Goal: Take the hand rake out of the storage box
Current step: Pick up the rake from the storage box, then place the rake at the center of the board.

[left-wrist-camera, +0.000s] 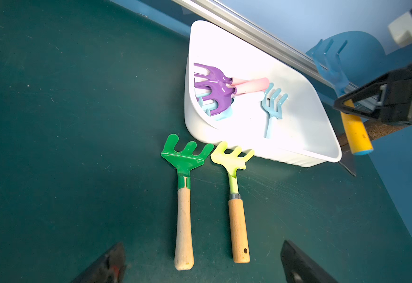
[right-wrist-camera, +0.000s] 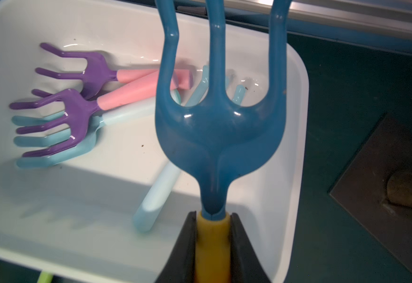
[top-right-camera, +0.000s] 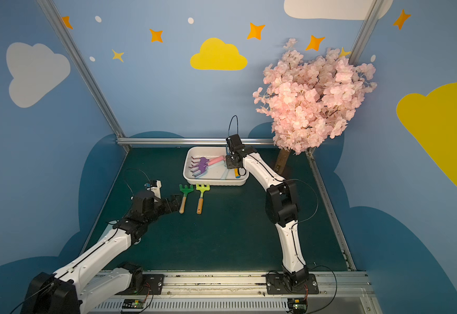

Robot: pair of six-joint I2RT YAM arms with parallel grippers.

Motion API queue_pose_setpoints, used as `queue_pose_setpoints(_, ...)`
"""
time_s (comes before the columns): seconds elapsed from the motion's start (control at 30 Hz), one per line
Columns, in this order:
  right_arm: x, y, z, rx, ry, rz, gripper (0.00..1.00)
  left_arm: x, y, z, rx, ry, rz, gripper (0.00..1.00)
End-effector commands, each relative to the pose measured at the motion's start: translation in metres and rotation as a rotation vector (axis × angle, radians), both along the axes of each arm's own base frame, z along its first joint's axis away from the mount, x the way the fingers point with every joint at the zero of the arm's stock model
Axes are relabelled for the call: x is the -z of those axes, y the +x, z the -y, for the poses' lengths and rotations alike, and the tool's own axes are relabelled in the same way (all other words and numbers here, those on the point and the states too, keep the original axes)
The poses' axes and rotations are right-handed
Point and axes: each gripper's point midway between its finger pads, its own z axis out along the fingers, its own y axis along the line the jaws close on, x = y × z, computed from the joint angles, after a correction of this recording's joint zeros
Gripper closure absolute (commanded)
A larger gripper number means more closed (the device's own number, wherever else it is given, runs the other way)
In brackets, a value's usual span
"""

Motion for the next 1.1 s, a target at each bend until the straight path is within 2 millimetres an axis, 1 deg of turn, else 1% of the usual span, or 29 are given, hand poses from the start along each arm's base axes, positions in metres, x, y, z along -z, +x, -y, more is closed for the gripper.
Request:
queue_pose_setpoints(0.0,-0.030,-0.033,-0.013,-0.033,0.161,-0.045,1.00,0.008,-0.004,-0.003,-0.004,0.007,-0.018,0.01)
queue_pose_setpoints(0.03,-0.028,-0.047,-0.018,-0.046,0.195,-0.062,1.00,0.009,-0.004,-0.003,-0.004,0.008,-0.019,0.01)
queue_pose_setpoints(0.13,-0.011,-0.090,-0.030,-0.070,0.271,-0.077,1.00,0.009,-0.005,-0.002,0.000,0.001,-0.020,0.01)
queue_pose_setpoints(0.23,0.010,-0.133,-0.031,-0.064,0.310,-0.086,1.00,0.009,-0.007,0.000,0.007,-0.009,-0.023,0.01)
queue_pose_setpoints(0.3,0.024,-0.158,-0.031,-0.050,0.326,-0.099,1.00,0.008,-0.009,0.000,0.012,-0.016,-0.023,0.01)
queue_pose_setpoints(0.37,0.034,-0.181,-0.037,-0.067,0.360,-0.100,1.00,0.008,-0.012,0.001,0.017,-0.023,-0.021,0.01)
queue_pose_setpoints(0.43,0.045,-0.196,-0.043,-0.080,0.389,-0.106,1.00,0.008,-0.014,0.003,0.028,-0.036,-0.023,0.00)
queue_pose_setpoints(0.5,0.054,-0.207,-0.050,-0.102,0.426,-0.107,1.00,0.008,-0.015,0.008,0.056,-0.046,-0.031,0.00)
queue_pose_setpoints(0.57,0.065,-0.211,-0.056,-0.120,0.435,-0.110,1.00,0.011,-0.017,0.009,0.062,-0.049,-0.049,0.00)
queue_pose_setpoints(0.67,0.083,-0.206,-0.061,-0.106,0.412,-0.141,1.00,0.011,-0.018,0.010,0.071,-0.045,-0.056,0.00)
queue_pose_setpoints(0.77,0.095,-0.200,-0.067,-0.089,0.397,-0.157,1.00,0.013,-0.019,0.010,0.071,-0.039,-0.070,0.00)
queue_pose_setpoints(0.83,0.104,-0.197,-0.065,-0.064,0.350,-0.170,1.00,0.014,-0.020,0.010,0.075,-0.039,-0.076,0.00)
queue_pose_setpoints(0.9,0.113,-0.194,-0.058,-0.016,0.272,-0.179,1.00,0.016,-0.020,0.011,0.076,-0.046,-0.083,0.00)
queue_pose_setpoints(0.97,0.116,-0.193,-0.053,0.016,0.224,-0.168,1.00,0.019,-0.020,0.015,0.088,-0.058,-0.094,0.00)
queue_pose_setpoints(1.07,0.119,-0.187,-0.050,0.046,0.211,-0.150,1.00,0.023,-0.019,0.015,0.088,-0.059,-0.109,0.00)
